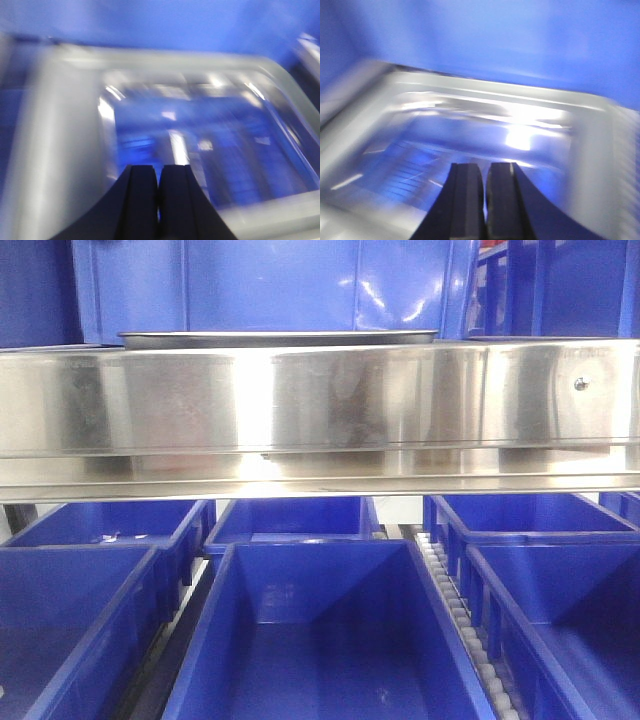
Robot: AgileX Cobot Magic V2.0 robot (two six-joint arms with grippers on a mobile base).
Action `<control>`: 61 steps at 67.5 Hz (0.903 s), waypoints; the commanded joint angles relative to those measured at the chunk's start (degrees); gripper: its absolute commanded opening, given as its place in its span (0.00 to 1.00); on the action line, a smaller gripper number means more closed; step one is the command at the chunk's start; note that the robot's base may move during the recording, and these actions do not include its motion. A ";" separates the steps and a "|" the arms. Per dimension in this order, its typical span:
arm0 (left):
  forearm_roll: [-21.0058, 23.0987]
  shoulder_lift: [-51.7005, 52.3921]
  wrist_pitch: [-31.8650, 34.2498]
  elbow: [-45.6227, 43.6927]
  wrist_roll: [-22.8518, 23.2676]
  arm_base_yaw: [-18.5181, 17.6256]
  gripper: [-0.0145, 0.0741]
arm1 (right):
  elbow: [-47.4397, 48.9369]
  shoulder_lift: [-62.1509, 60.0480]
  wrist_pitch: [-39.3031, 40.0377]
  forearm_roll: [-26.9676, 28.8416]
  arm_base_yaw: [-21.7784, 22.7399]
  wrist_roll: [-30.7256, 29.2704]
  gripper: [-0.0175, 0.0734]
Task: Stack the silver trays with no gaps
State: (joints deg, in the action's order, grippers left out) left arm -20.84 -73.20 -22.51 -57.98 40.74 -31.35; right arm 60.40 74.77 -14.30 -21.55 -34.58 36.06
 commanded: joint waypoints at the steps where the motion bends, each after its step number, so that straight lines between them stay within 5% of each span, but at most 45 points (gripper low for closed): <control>1: -0.11 3.65 9.32 5.68 0.35 -1.01 0.15 | -6.33 -4.46 7.59 -0.40 -0.46 -1.91 0.17; 17: -2.58 17.75 19.73 20.10 0.35 -2.08 0.15 | -19.19 -18.33 12.12 -0.40 -0.46 -2.20 0.17; 39: -4.35 43.44 15.69 30.13 0.24 -2.08 0.15 | -23.96 -38.14 9.88 -1.00 -0.46 -2.20 0.17; 61: -4.35 57.76 13.44 32.05 0.24 -2.08 0.15 | -23.96 -43.37 9.99 -1.00 -0.46 -2.20 0.17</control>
State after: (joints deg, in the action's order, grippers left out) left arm -24.92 -17.31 -9.78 -26.06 40.74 -33.04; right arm 36.60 31.81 -4.85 -21.65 -34.95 34.23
